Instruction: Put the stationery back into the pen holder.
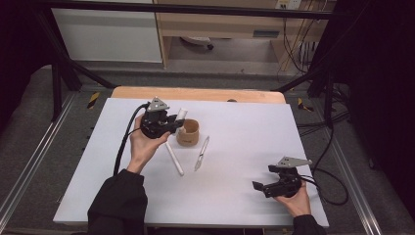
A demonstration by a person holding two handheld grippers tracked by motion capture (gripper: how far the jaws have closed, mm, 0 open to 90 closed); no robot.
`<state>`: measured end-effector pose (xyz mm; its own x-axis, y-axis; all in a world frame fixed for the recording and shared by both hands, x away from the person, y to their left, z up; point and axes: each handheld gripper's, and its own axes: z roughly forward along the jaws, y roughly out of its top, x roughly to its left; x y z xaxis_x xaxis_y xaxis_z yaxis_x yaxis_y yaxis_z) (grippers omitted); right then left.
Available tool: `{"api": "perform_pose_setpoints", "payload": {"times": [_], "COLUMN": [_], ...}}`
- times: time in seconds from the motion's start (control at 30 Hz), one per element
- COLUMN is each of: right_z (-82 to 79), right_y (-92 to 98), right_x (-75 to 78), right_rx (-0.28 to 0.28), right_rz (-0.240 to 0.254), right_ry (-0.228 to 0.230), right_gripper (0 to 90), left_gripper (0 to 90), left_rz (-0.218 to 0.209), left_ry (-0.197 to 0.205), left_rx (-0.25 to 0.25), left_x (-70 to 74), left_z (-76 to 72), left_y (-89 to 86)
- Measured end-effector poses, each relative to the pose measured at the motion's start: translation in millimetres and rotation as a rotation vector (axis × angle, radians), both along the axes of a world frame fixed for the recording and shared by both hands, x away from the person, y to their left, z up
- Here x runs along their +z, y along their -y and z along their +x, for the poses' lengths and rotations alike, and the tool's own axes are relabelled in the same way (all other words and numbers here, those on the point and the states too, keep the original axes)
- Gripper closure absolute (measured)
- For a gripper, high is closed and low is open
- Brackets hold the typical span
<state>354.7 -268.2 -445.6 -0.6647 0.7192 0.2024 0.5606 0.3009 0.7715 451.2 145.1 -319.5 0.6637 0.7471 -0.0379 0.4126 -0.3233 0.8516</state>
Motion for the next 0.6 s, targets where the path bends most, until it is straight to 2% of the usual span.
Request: {"api": "perform_pose_setpoints", "payload": {"times": [0.33, 0.4, 0.6], "right_z": [-0.3, -0.4, -0.2], "right_y": [0.2, 0.3, 0.1], "right_x": [0.4, 0.5, 0.2], "right_rx": [0.000, 0.000, 0.001], "right_rz": [0.004, 0.003, 0.003], "right_ry": [-0.001, -0.001, -0.002], "right_gripper": [0.5, 0.5, 0.5], "left_gripper": [69.4, 69.3, 69.3], "left_rz": [-0.012, 0.002, -0.005], "left_ry": [0.014, 0.013, -0.004], "left_rx": [0.002, 0.006, 0.010], "left_x": [-0.2, -1.6, -6.1], "left_z": [14.9, 18.6, 29.8], "left_y": [16.5, 19.5, 27.5]}}
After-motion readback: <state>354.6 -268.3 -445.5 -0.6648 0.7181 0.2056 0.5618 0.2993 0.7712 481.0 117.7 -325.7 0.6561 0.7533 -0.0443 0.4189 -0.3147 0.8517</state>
